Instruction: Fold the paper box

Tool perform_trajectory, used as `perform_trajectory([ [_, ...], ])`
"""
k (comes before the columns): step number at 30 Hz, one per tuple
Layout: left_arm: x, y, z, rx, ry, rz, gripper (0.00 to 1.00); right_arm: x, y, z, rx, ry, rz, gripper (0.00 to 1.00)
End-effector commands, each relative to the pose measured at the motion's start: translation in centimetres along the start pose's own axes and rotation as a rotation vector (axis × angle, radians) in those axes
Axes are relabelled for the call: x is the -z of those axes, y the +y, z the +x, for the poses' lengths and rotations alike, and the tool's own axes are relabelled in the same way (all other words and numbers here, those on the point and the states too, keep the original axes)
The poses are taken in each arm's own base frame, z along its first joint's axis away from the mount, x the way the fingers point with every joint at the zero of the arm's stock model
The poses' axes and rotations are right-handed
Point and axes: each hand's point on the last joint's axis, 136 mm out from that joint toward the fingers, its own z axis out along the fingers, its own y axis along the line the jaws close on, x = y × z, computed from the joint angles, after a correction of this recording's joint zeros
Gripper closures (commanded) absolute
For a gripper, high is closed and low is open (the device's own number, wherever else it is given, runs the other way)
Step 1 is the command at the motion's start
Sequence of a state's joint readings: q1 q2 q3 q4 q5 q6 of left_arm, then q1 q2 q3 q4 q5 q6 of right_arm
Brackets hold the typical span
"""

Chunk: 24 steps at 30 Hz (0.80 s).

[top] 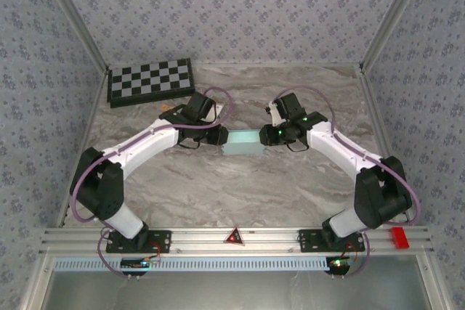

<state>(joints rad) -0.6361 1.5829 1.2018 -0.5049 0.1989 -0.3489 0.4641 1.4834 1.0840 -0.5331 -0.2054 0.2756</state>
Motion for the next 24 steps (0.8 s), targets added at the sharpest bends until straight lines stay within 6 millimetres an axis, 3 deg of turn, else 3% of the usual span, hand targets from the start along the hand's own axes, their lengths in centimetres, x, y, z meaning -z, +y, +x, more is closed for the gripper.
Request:
perform_trajectory([
  [1,2.1,-1.0,-1.5,-0.026,-0.062,0.017,0.66,1.6,0.4,-1.2,0.015,-0.037,-0.010,0.69],
  [13,4.5,-0.8,-3.7,0.045,-0.169,0.066,0.57,3.9,0.9,-3.4,-0.017,-0.135,-0.081,0.67],
  [24,3.0,0.0,-4.8,0.161,-0.132,0.113,0.52,3.5,0.5,-5.4,-0.075,-0.158,-0.106,0.66],
])
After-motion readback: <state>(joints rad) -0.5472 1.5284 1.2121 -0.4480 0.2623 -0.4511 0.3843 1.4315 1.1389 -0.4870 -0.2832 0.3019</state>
